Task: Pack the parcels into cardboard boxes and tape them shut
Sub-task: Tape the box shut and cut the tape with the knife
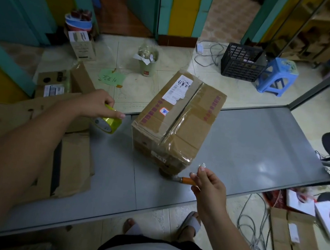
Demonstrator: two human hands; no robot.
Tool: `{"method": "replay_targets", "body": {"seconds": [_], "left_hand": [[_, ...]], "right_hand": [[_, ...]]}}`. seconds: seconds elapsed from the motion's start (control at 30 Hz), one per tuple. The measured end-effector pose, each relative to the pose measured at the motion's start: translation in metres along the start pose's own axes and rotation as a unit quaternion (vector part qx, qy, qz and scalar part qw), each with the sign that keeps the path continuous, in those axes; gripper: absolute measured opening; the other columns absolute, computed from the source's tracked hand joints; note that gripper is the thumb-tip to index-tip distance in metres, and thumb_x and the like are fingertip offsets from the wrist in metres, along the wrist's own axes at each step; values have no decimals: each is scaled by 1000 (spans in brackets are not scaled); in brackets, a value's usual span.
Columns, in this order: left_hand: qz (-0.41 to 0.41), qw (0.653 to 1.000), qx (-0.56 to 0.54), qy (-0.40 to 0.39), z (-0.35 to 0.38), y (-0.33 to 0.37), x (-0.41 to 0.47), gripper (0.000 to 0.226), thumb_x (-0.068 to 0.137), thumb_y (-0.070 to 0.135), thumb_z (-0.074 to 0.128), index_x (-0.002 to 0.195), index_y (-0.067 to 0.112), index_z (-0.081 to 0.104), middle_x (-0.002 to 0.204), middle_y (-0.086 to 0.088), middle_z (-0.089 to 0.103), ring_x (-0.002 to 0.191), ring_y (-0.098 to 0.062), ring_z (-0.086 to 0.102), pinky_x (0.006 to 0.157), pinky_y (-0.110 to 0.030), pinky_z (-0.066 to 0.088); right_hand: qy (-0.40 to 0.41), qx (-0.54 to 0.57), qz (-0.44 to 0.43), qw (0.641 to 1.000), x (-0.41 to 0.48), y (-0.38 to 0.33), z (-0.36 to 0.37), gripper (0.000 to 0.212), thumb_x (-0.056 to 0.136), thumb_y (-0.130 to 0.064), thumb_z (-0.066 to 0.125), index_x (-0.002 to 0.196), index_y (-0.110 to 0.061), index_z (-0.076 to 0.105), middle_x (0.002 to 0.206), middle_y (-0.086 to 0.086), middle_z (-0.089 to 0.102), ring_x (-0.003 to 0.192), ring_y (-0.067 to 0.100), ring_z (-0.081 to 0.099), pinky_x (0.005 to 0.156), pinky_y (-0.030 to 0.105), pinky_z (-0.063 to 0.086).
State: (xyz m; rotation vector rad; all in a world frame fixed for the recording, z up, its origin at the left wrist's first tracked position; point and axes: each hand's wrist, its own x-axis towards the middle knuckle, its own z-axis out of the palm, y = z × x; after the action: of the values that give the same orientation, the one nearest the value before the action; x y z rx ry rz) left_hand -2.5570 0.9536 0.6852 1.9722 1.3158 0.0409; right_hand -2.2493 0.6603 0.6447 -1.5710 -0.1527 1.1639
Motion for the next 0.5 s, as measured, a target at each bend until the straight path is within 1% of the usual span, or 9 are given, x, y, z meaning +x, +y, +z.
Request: {"method": "replay_targets", "body": {"seconds": [0.1,0.17,0.23,0.3,0.33,0.4,0.43,0.47,0.5], "left_hand": [[-4,1000,-17,1,10,-5,2,104,42,95,74,76,-2,62,76,-19,63,66,-21,59,61,-32,44],[-13,1000,-14,-4,14,-7,4,104,42,95,75,77,-2,63,78,-22,65,69,-24,60,62,-33,44],[-22,1000,-1,-9,17,-8,8,101,39,99,73,75,4,65,82,-20,68,71,-28,64,63,-34,45],[-28,1000,1,-12,23,-4,11,97,36,100,71,72,10,66,87,-18,71,77,-31,68,65,-35,48],[-27,1000,0,-15,26,-1,13,95,35,100,70,71,12,66,87,-17,72,76,-29,68,65,-35,48],[-23,1000,-3,-19,31,2,17,92,36,99,70,70,13,67,81,-15,70,71,-24,65,65,-34,47],[-21,1000,-1,-21,34,2,18,87,42,96,74,70,14,67,77,-13,68,70,-22,62,65,-33,45],[-20,1000,5,-21,36,2,19,76,52,88,77,69,14,67,73,-10,65,69,-21,60,64,-32,43],[-22,999,12,-20,39,0,20,62,65,75,78,69,15,67,71,-7,62,68,-20,58,64,-32,41]], "right_hand": [[-35,30,55,997,5,1,6,18,100,-26,68,108,-11,70,92,7,75,90,16,73,83,36,49],[-50,59,86,993,8,2,11,16,100,-24,67,110,-12,70,97,7,74,95,19,70,80,34,47],[-59,62,113,990,11,2,16,12,101,-24,66,109,-15,70,92,2,75,94,20,65,80,34,45],[-69,53,140,986,13,4,19,11,100,-29,67,104,-19,70,86,-3,74,96,21,61,83,35,45],[-73,57,154,984,14,4,20,12,99,-31,68,104,-21,71,88,-4,73,99,21,61,83,36,44],[-69,68,181,979,16,6,21,18,95,-38,71,106,-23,72,93,-5,72,99,19,60,77,32,42],[-65,71,197,976,15,6,22,22,92,-42,73,105,-24,72,93,-6,71,95,17,58,73,29,38],[-67,72,215,972,15,7,22,25,89,-48,74,101,-26,73,90,-6,69,89,16,56,68,29,34],[-76,73,235,966,16,9,21,29,86,-54,74,92,-26,73,88,-6,67,83,15,53,64,28,32]]}}
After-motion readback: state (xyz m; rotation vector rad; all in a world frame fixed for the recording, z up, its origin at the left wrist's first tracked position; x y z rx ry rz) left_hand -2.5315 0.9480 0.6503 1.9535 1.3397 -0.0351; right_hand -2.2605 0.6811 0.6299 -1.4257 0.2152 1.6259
